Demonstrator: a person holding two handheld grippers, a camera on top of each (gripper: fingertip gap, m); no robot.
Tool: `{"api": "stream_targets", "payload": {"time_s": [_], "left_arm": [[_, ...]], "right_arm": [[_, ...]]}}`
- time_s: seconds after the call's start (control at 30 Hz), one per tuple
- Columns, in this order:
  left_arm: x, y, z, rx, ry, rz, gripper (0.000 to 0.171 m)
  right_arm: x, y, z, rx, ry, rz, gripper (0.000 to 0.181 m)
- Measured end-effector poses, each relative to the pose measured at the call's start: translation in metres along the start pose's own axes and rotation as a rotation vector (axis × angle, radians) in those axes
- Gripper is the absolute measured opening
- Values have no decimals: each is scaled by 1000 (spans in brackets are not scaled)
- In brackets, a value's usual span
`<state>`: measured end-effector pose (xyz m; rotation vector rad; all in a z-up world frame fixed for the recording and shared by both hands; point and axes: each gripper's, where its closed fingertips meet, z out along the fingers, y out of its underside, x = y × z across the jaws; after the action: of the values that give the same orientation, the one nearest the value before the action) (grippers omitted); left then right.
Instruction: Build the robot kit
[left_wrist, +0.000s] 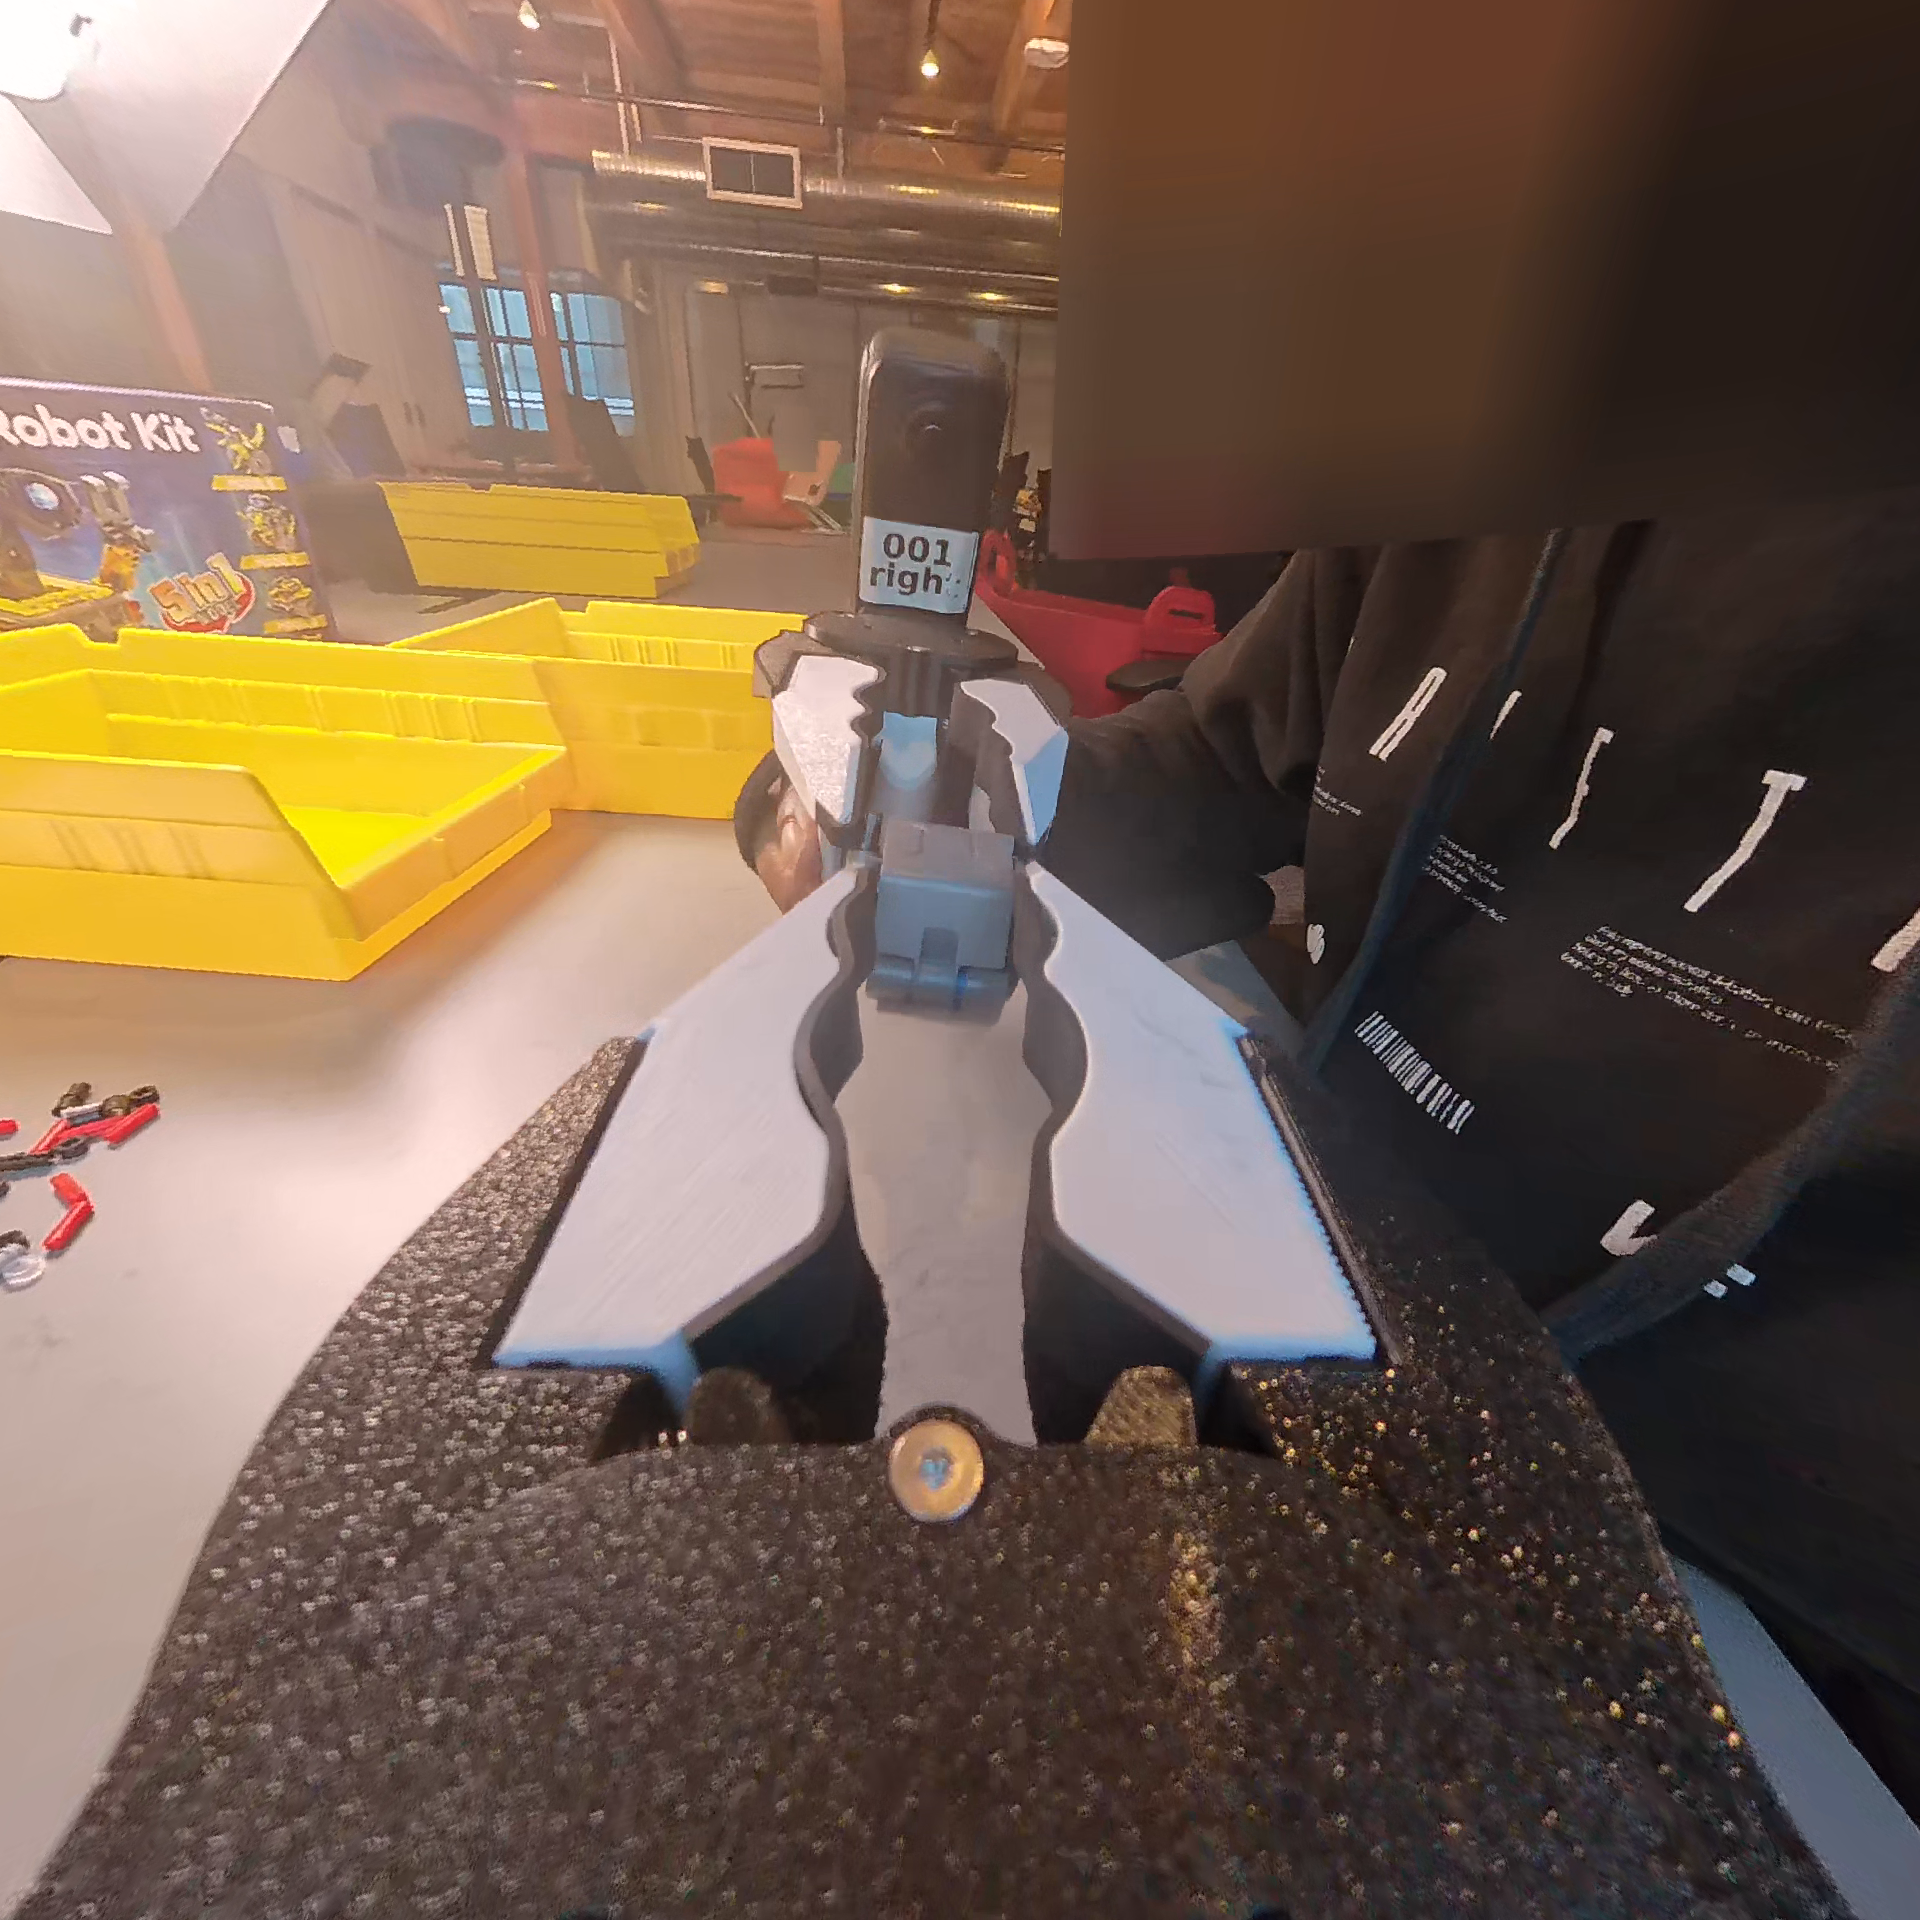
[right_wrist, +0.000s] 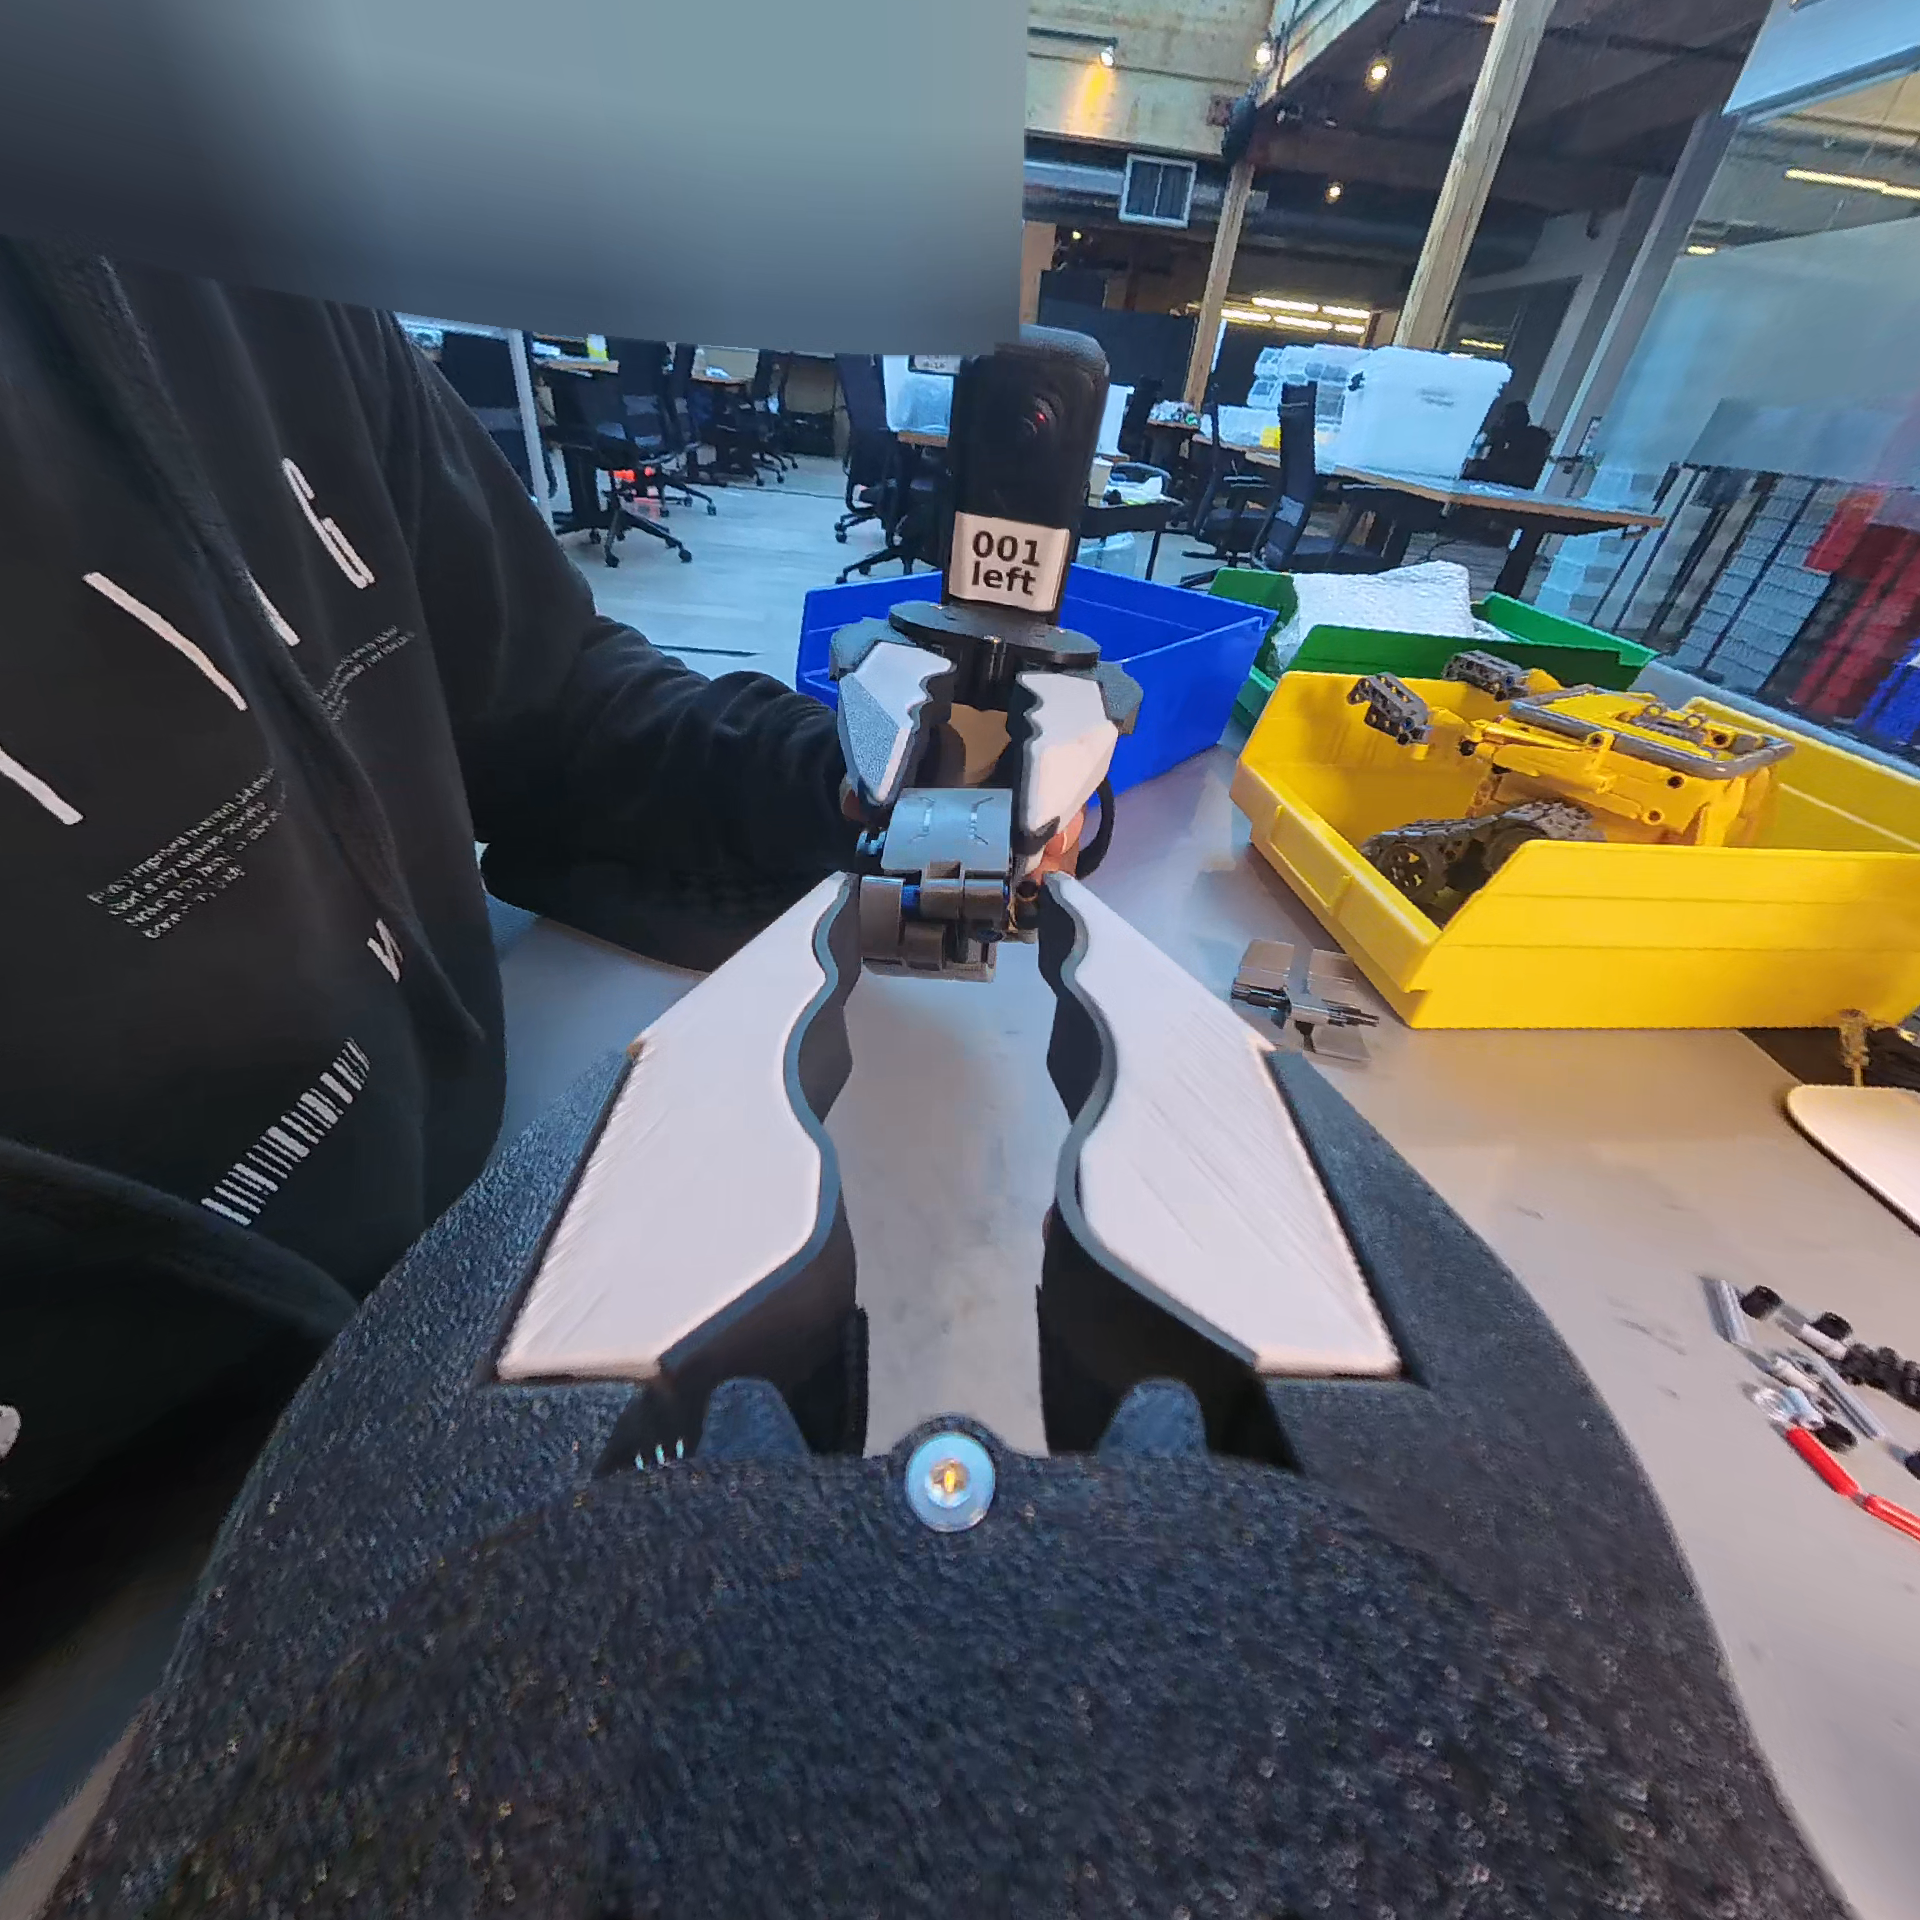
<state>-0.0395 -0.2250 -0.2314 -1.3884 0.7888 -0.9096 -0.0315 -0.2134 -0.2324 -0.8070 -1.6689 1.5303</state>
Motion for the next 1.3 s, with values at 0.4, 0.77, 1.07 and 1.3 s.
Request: {"api": "stream_targets", "payload": {"time_s": [0.4,0.77,1.07,1.3], "left_arm": [[-9,30,7,-234,-106,97,34],[0,21,8,-192,-68,118,31],[7,20,10,-145,-10,62,31],[0,12,9,-52,-20,23,32]], "right_arm": [[6,17,5,-92,40,-27,31],[-2,6,6,-37,13,-14,29],[-8,1,6,-18,7,-49,27],[0,-7,8,22,43,-6,31]]}}
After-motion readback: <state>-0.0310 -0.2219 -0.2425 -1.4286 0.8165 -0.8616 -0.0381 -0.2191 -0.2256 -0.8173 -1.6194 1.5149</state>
